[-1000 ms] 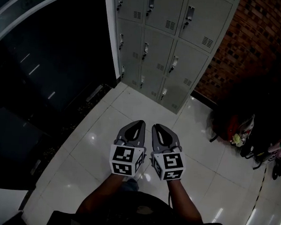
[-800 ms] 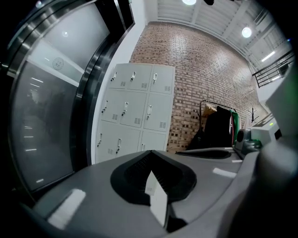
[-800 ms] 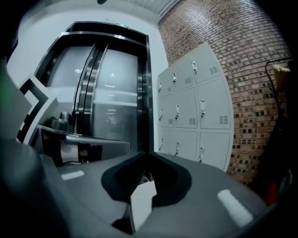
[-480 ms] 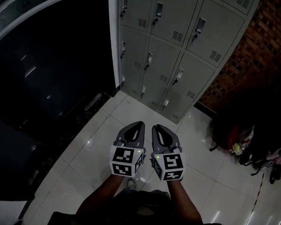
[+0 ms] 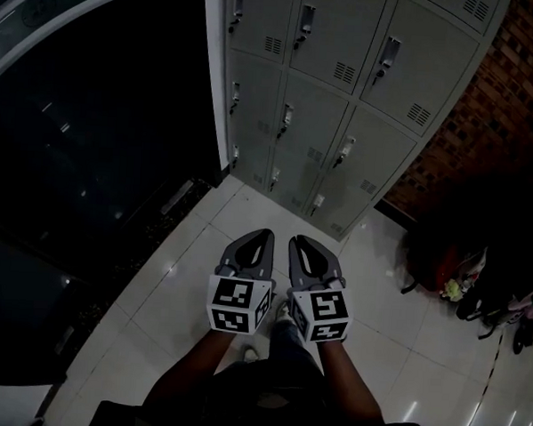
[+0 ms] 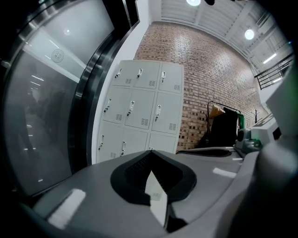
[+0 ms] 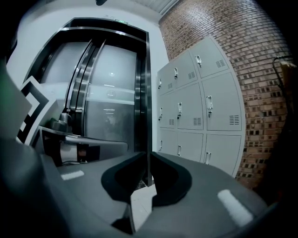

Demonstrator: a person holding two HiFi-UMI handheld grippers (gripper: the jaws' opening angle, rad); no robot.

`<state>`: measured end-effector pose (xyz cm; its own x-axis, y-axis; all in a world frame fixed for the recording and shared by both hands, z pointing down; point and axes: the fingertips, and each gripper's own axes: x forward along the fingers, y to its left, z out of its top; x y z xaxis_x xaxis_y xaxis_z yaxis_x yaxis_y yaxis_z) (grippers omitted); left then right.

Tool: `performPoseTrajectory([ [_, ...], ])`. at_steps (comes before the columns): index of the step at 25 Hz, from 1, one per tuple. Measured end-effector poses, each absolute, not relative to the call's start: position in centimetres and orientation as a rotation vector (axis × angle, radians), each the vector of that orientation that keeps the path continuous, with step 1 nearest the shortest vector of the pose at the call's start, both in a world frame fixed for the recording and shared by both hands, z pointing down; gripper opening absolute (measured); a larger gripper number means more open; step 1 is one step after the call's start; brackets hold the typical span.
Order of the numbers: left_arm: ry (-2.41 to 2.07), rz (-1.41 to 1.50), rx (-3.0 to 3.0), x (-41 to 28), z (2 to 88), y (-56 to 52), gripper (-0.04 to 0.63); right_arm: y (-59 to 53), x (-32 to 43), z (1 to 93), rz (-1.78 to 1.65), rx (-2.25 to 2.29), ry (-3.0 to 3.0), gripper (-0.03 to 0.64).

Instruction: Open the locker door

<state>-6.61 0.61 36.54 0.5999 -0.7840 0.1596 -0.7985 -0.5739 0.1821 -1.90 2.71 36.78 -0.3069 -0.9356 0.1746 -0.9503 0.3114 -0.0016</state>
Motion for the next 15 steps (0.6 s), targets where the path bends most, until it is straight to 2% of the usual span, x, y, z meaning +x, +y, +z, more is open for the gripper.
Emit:
performPoseTrajectory([
  [15, -1.409, 0.127, 2.562, -2.7, 36.4, -12.2, 0.005, -10.9, 2.4, 36.4, 0.162, 1.704, -2.513, 0.005],
])
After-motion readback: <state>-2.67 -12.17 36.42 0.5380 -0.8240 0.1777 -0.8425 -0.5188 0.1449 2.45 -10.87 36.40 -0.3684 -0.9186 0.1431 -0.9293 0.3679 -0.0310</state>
